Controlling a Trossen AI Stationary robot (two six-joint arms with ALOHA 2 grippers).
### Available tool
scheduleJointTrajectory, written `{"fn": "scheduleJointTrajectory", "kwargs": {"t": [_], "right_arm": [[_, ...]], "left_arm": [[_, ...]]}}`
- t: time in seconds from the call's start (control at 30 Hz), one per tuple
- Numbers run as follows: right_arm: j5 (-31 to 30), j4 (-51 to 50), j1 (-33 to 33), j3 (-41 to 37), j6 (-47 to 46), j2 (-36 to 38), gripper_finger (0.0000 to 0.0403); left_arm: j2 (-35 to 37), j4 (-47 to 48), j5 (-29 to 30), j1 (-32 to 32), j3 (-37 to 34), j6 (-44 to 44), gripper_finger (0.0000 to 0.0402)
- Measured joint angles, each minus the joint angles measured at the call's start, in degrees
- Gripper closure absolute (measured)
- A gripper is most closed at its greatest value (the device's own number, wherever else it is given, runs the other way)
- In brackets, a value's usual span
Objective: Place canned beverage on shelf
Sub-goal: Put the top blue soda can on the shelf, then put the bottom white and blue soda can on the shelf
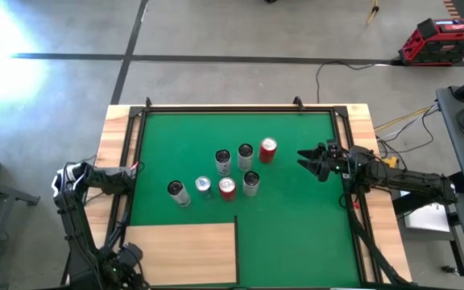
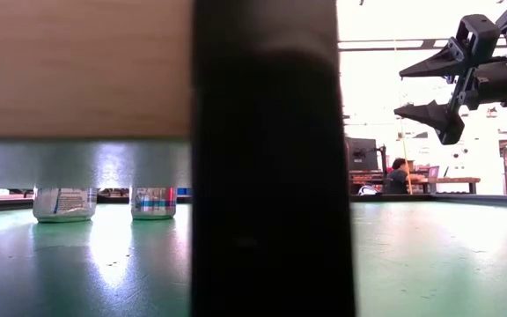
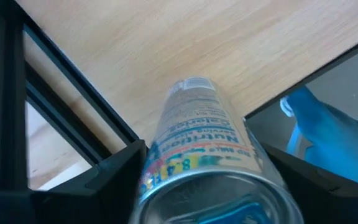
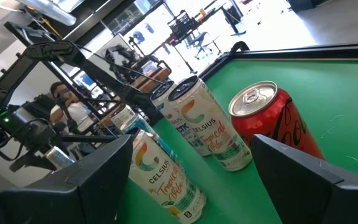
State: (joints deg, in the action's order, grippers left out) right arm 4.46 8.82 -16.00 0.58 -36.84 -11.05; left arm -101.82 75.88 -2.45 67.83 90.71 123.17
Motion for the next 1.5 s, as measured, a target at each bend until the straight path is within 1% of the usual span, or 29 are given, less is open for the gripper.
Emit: {"fn": "scheduleJointTrajectory", "kwargs": {"t": [0.27,0.5,0.63,0.87,1.07,1.27,1.4,1.5], "right_arm": [[0.0,0.0,0.0,0.0,0.0,0.0,0.0085],[0.0,0.0,0.0,0.0,0.0,0.0,0.0085],[0.0,0.0,0.0,0.0,0.0,0.0,0.0085],[0.0,0.0,0.0,0.0,0.0,0.0,0.0085],[0.0,0.0,0.0,0.0,0.0,0.0,0.0085],[0.0,0.0,0.0,0.0,0.0,0.0,0.0085],[0.0,0.0,0.0,0.0,0.0,0.0,0.0085],[0.0,0.0,0.0,0.0,0.0,0.0,0.0085]], "left_arm": [[1.2,0.2,0.0,0.0,0.1,0.0,0.0127],[1.5,1.1,0.0,0.0,2.7,0.0,0.0127],[1.5,3.7,0.2,0.0,4.5,0.4,0.0127],[1.5,9.2,3.8,-0.1,8.2,1.5,0.0127],[1.6,14.2,9.7,-0.5,10.6,1.3,0.0127],[2.4,14.2,16.2,-2.4,9.7,-7.2,0.0127],[3.2,14.2,18.3,-5.9,9.0,-12.6,0.0127],[4.5,14.1,18.6,-9.8,8.2,-17.2,0.0127]]}}
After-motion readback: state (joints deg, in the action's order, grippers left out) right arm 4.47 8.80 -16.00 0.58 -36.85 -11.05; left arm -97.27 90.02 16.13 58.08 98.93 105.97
